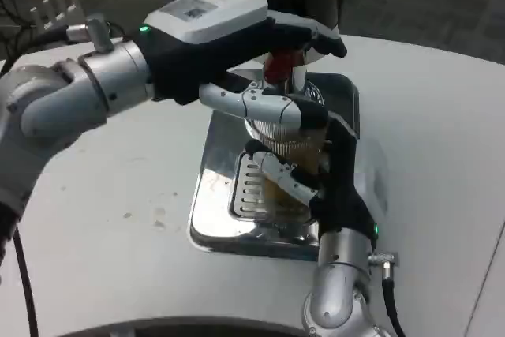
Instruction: Grasp the cup under the faucet to collect the drink, then remove the cup.
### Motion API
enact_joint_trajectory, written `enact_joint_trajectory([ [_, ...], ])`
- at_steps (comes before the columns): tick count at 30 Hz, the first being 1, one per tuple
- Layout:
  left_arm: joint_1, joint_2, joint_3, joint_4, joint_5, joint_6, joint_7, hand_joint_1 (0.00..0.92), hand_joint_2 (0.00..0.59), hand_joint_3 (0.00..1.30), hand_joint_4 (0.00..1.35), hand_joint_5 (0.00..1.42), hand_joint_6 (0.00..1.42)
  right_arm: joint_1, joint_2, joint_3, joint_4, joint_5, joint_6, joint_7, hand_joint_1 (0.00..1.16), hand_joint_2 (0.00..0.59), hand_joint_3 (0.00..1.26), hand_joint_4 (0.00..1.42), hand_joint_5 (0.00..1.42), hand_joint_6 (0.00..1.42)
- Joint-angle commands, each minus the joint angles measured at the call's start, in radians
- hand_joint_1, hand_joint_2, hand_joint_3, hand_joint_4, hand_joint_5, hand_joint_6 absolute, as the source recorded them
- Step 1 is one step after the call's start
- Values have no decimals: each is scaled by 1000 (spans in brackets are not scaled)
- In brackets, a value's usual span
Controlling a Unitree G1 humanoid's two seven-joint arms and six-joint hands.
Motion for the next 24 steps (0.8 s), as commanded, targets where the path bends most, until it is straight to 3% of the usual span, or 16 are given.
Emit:
enact_joint_trajectory([
  [1, 54, 34, -3, 36, 14, 2, -28, 0, 122, 283, 239, 258, 285, -55, 209, -20, 30, 43, -17, -37, 770, 234, 610, 686, 638, 339],
  [14, 68, 8, 101, 57, -91, -43, 30, 0, 110, 229, 209, 298, 297, -24, 193, -8, -24, 42, -22, -42, 769, 192, 734, 802, 775, 430],
  [18, 78, -9, 142, 61, -135, -70, 49, 0, 82, 61, 59, 244, 300, -17, 182, -7, -39, 41, -19, -36, 766, 190, 749, 813, 797, 442],
  [24, 79, -21, 175, 50, -165, -74, 46, 0, 75, 73, 57, 235, 309, 22, 163, 5, -101, 44, -13, -13, 784, 185, 772, 845, 832, 466],
])
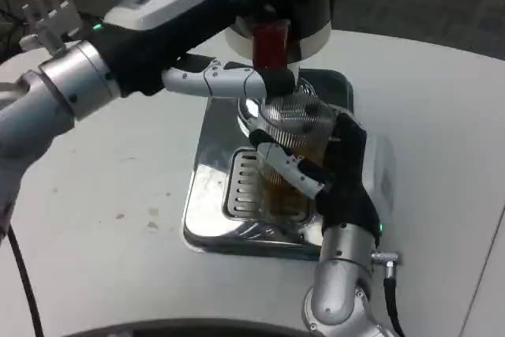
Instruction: Grasp the cup under the faucet to collect the drink, then remove the cup.
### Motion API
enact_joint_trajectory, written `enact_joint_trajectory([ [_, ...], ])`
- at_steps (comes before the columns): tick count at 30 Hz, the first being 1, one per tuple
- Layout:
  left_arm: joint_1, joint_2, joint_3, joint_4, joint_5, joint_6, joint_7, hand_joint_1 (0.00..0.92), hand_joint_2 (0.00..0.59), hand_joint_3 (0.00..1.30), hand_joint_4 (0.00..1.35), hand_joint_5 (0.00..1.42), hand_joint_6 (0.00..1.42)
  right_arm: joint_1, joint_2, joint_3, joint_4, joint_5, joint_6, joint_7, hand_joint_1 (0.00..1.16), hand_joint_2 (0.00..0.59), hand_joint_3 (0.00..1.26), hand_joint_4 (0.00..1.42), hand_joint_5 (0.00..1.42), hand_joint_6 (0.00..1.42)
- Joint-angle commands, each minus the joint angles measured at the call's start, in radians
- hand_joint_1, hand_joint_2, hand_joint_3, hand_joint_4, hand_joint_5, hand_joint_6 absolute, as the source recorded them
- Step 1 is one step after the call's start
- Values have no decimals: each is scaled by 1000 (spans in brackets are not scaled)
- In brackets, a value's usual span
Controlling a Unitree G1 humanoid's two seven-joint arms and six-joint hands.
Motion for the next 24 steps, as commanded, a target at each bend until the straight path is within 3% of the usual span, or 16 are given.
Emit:
enact_joint_trajectory([
  [1, 18, -9, 50, -2, -50, -13, 34, 0, 75, 73, 59, 235, 311, 31, 159, 8, -92, 21, 9, 10, 789, 181, 779, 849, 836, 475],
  [18, 31, -27, 101, -24, -89, 1, 32, 0, 66, 95, 94, 261, 335, 204, 118, 87, -333, -7, 69, 95, 790, 165, 828, 910, 902, 510],
  [24, 50, -30, 132, -37, -112, 12, 33, 0, 65, 101, 94, 262, 337, 253, 108, 92, -404, -10, 80, 128, 787, 164, 830, 913, 915, 513],
])
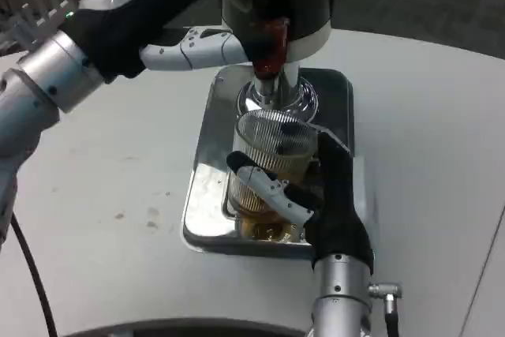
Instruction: Grasp the cup under the faucet to collect the drink, then remove the cup.
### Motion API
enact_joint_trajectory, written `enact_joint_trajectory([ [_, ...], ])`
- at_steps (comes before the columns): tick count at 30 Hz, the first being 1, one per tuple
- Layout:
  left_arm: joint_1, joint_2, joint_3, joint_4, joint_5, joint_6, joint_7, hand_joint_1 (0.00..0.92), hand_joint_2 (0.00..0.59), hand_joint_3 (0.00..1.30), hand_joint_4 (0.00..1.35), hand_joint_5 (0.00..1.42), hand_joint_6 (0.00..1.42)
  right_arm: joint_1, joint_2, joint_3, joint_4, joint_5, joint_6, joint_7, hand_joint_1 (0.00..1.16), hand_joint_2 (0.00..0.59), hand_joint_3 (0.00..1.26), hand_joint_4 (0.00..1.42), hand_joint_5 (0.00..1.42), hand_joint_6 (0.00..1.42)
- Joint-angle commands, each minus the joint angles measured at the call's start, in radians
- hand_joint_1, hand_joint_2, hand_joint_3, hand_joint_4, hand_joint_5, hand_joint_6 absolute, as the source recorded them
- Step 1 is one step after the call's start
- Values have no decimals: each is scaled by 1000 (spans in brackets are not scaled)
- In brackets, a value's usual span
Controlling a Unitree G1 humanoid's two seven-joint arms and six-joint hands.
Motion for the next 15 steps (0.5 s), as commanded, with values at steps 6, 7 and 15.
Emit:
enact_joint_trajectory([
  [6, 60, 12, 70, -47, -62, 28, 37, 0, 64, 111, 102, 269, 349, 84, 77, 15, -133, -30, 3, 44, 786, 164, 848, 933, 930, 528],
  [7, 68, 13, 78, -54, -66, 33, 39, 0, 64, 113, 103, 270, 350, 94, 75, 16, -145, -30, 4, 50, 786, 164, 857, 935, 939, 533],
  [15, 140, 32, 145, -113, -102, 66, 54, 0, 63, 124, 126, 287, 370, 143, 55, 22, -213, -42, 26, 82, 794, 148, 872, 948, 959, 540],
])
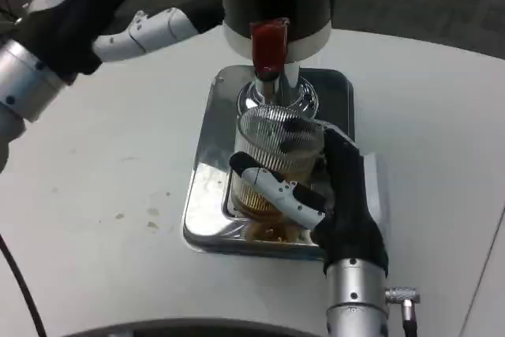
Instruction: Grasp the cup under the faucet to collect the drink, then remove the cup.
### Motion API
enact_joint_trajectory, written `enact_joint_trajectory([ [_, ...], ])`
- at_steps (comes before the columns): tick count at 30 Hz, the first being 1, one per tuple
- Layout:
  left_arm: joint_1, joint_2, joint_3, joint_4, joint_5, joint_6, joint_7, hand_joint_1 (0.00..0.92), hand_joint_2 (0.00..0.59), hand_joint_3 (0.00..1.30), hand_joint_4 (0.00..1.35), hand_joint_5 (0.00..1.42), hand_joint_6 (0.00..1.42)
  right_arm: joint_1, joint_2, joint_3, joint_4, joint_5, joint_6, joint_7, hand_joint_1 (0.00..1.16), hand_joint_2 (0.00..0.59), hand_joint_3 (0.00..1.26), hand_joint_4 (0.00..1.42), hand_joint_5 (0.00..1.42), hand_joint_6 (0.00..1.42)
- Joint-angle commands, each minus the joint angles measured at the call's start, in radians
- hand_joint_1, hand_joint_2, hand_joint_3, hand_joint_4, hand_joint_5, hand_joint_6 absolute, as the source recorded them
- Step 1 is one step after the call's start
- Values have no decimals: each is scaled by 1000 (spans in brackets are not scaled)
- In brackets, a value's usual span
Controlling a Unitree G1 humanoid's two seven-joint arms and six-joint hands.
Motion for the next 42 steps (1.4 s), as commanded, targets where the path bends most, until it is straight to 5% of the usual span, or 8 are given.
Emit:
enact_joint_trajectory([
  [1, 53, 31, 41, -46, -31, 22, 24, 0, 63, 131, 134, 288, 372, 61, 75, 19, -53, -17, 1, 11, 794, 148, 881, 956, 961, 540],
  [25, 413, 99, 192, -241, -45, 127, 72, 0, 68, 165, 161, 300, 388, 189, 10, 19, -255, -66, 33, 102, 795, 147, 920, 985, 985, 540],
  [42, 736, 49, 140, -426, 117, 223, 135, 0, 72, 167, 151, 252, 340, 264, -14, 40, -403, -134, 42, 175, 802, 149, 946, 1001, 1027, 558],
])
